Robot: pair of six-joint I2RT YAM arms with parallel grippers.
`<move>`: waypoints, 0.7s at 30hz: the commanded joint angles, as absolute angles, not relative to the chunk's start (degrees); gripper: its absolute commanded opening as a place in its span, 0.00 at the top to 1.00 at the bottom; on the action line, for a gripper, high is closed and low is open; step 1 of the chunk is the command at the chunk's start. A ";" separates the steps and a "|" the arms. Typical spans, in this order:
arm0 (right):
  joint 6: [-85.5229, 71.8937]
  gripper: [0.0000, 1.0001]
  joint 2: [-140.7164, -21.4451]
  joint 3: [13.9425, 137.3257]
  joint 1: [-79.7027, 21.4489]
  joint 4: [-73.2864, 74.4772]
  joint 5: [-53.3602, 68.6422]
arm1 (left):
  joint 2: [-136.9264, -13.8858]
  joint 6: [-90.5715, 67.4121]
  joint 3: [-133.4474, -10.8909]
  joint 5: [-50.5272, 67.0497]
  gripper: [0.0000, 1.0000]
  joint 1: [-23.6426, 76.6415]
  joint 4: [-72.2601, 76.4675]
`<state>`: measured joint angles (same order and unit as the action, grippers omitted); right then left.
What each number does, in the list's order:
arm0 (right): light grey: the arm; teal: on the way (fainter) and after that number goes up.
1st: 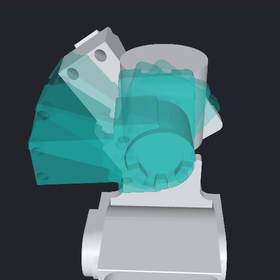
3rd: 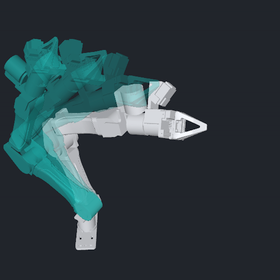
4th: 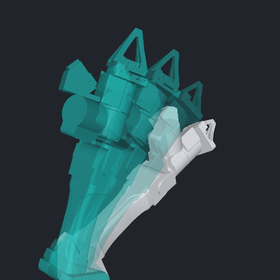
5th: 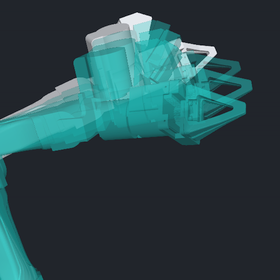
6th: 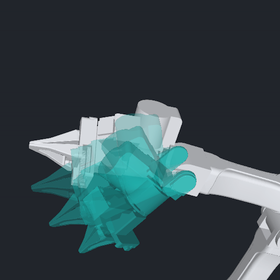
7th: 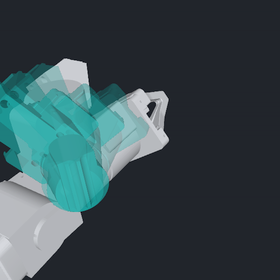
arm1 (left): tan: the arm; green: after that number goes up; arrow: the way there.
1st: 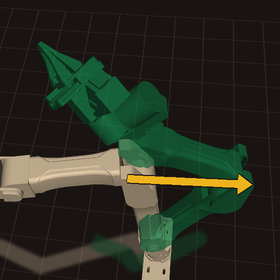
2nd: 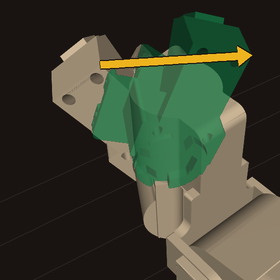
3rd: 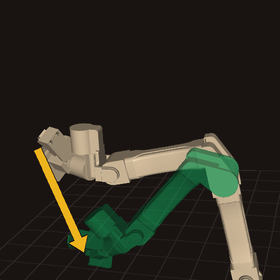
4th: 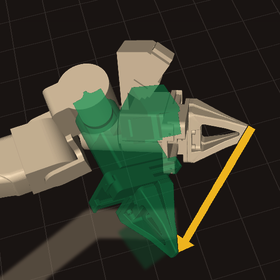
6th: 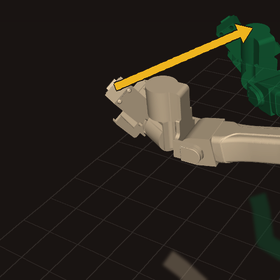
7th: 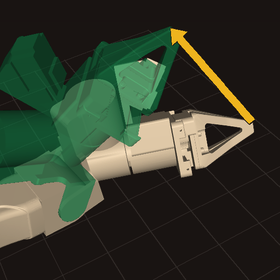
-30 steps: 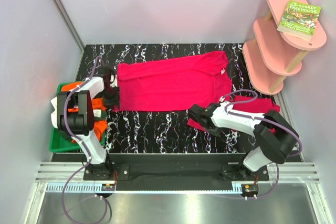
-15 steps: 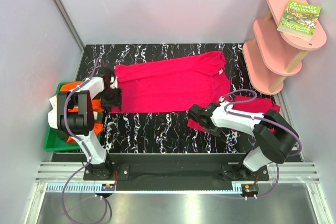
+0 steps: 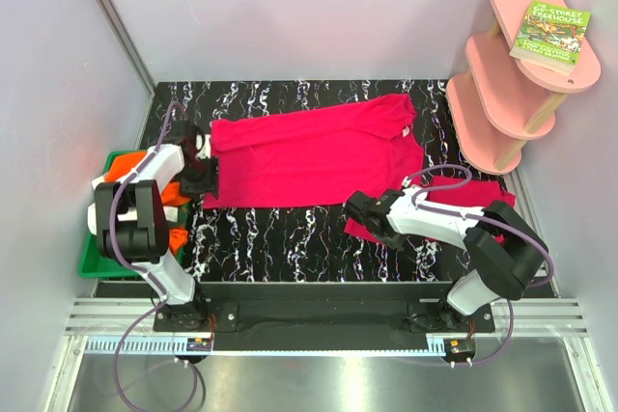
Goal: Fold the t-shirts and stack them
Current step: Grap the side of the flattened tshirt closest away from the robot with both arms
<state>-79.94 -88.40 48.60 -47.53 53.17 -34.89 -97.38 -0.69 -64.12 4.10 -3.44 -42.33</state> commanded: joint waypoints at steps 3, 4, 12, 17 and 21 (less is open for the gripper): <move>-80.95 1.00 -89.73 49.04 -47.90 51.94 -36.39 | -96.06 1.50 -64.69 4.84 0.41 -4.04 -41.48; -80.95 1.00 -89.74 49.04 -47.90 51.86 -36.39 | -96.67 1.67 -64.43 4.66 0.41 -4.04 -41.83; -80.77 1.00 -89.74 49.22 -47.90 51.94 -36.47 | -102.21 1.32 -62.40 4.22 0.44 -4.04 -42.28; -80.51 1.00 -90.26 49.57 -47.90 51.94 -36.65 | -103.01 1.41 -62.14 3.25 0.47 -4.04 -42.36; -80.33 1.00 -90.70 50.01 -47.90 51.94 -36.74 | -102.83 1.67 -61.70 3.08 0.56 -4.04 -42.28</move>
<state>-79.90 -90.11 48.60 -47.53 52.12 -34.89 -101.32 0.67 -63.22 3.97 -3.42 -42.30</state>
